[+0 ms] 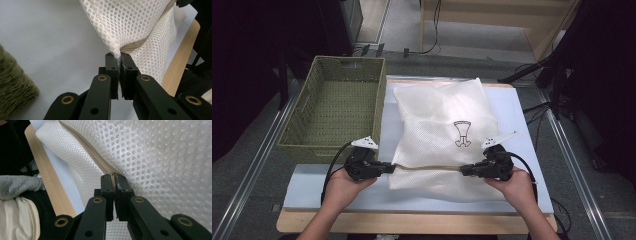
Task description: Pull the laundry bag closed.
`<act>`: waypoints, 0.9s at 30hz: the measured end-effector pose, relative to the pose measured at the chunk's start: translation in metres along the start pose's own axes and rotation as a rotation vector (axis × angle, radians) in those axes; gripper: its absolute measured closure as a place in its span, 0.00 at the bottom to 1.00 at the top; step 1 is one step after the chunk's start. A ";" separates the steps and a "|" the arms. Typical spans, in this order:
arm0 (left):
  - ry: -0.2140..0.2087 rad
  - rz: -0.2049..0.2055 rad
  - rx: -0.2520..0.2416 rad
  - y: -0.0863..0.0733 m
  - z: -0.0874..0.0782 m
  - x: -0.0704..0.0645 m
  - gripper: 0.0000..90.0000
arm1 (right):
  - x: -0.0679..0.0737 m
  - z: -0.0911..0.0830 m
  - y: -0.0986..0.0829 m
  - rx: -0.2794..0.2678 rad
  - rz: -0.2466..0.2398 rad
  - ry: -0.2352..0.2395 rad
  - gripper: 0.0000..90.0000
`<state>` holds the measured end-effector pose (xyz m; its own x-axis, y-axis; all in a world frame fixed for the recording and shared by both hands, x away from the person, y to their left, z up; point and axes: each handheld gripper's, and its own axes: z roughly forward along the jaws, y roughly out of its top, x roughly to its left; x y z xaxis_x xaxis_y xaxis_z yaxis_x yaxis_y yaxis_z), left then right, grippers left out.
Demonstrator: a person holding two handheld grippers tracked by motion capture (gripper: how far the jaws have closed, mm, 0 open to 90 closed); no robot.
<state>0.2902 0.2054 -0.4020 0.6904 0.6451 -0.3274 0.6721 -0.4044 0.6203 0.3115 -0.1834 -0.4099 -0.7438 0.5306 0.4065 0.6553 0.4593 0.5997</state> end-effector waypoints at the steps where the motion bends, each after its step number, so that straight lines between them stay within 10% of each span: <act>1: 0.000 0.003 0.002 0.000 0.000 0.000 0.97 | 0.000 -0.001 -0.001 -0.001 -0.001 0.002 0.98; 27: -0.016 0.013 0.008 0.000 0.000 0.000 0.97 | -0.011 -0.024 -0.020 -0.029 0.043 -0.038 0.98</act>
<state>0.2905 0.2057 -0.4019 0.7032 0.6295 -0.3304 0.6650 -0.4180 0.6189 0.3039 -0.2153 -0.4100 -0.7095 0.5759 0.4063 0.6819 0.4154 0.6020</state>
